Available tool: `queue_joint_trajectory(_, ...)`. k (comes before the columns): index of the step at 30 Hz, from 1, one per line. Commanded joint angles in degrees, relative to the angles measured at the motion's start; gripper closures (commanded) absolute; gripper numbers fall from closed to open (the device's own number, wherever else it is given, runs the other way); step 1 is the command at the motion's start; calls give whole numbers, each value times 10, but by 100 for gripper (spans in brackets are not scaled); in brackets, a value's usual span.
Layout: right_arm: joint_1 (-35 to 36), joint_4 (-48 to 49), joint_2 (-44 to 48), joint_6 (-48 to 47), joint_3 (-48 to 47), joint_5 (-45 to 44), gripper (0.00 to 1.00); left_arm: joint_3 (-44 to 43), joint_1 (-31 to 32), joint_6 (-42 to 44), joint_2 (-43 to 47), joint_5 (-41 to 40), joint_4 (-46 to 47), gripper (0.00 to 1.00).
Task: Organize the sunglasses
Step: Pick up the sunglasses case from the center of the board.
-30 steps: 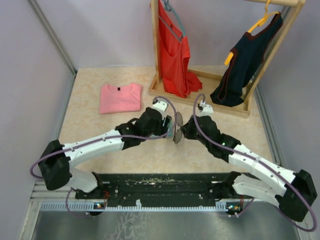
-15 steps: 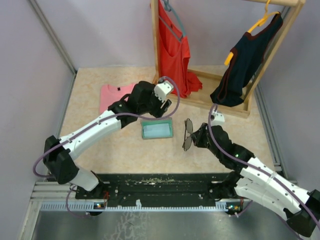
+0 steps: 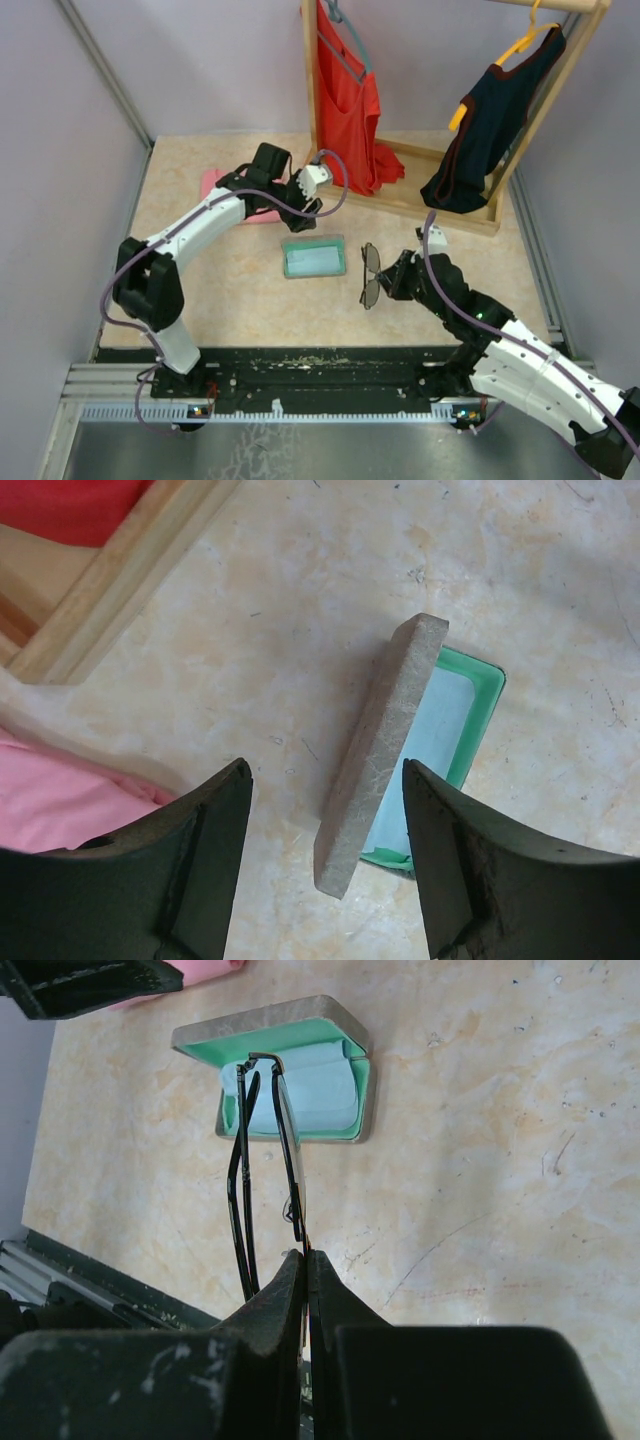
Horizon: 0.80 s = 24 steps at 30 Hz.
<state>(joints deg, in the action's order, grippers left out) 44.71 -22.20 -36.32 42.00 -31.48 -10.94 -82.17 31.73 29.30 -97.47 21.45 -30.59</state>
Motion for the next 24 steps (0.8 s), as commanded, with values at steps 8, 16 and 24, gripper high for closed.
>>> queue_joint_trajectory(8,-2,27,11,-2,7,13,100,-52,-16,34,-91,81,-60,31)
queue_joint_trajectory(16,-2,23,10,-5,4,15,100,-52,-19,36,-103,117,-64,36)
queue_joint_trajectory(24,-2,25,8,-6,3,19,100,-58,-19,45,-135,116,-82,38)
